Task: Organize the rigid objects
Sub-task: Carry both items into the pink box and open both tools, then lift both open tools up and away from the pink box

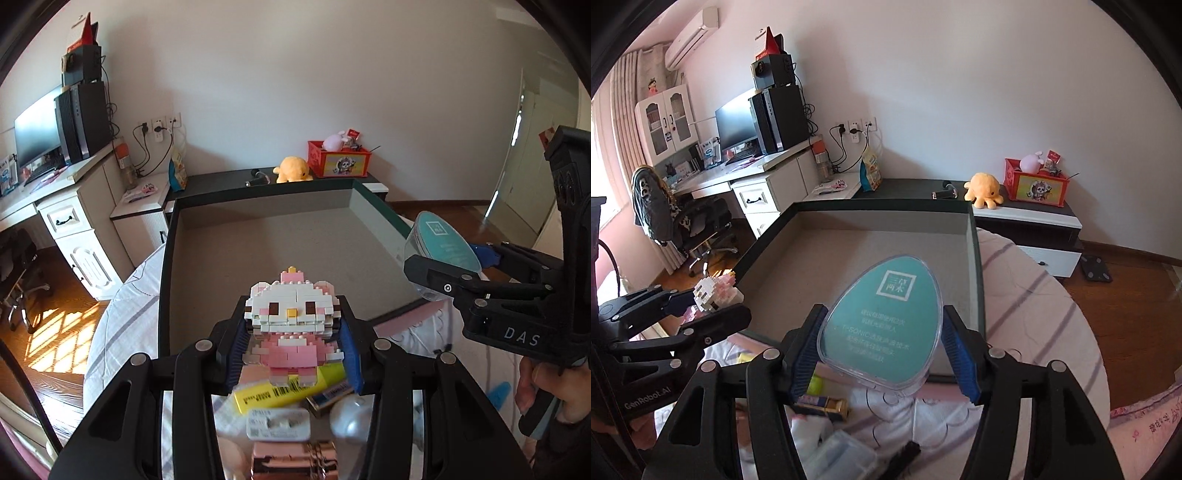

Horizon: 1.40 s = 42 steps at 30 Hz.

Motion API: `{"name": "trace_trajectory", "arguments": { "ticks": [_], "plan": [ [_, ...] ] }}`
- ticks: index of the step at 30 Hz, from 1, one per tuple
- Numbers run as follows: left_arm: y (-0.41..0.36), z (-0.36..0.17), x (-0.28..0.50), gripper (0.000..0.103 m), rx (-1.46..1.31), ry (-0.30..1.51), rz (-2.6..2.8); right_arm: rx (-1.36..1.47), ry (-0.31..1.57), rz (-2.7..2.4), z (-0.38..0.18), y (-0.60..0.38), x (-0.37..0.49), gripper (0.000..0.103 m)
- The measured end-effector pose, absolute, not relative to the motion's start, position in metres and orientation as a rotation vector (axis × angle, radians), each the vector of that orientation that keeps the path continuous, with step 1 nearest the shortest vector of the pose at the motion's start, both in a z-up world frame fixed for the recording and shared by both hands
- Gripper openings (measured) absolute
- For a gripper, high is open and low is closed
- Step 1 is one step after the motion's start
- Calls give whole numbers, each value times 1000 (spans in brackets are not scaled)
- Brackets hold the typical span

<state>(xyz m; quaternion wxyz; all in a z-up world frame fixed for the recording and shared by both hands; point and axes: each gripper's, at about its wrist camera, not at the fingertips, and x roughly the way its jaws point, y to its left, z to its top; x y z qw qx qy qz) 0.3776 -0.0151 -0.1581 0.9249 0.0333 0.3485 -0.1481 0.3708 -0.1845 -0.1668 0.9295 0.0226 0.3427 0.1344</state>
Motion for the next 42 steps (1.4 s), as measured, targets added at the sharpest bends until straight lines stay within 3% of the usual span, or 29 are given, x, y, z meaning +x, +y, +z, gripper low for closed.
{"name": "trace_trajectory", "arguments": {
  "ticks": [8,11,13,17,23,25,26,27,35,42],
  "plan": [
    [-7,-192,432,44,8,867,-290,20,831,260,-210,-166,417,63],
    [-3,-196,436,47,-2,873,-274,21,830,255,-211,-166,415,69],
    [-1,-194,434,58,-14,864,-264,34,832,257,-210,-168,413,79],
    [6,-179,414,75,-35,803,-256,61,773,243,-194,-174,391,80],
    [23,-134,345,91,-26,618,-186,58,613,210,-146,-182,325,85],
    [28,-120,312,97,-17,535,-131,60,548,186,-131,-184,294,91],
    [30,-114,295,99,-8,490,-102,60,509,178,-125,-185,275,103],
    [30,-109,278,103,-5,450,-82,61,472,167,-119,-185,259,103],
    [28,-93,173,103,1,329,-7,20,338,97,-96,-176,148,103],
    [14,-81,116,103,29,271,-17,3,309,97,-83,-171,104,103]
  ]
}}
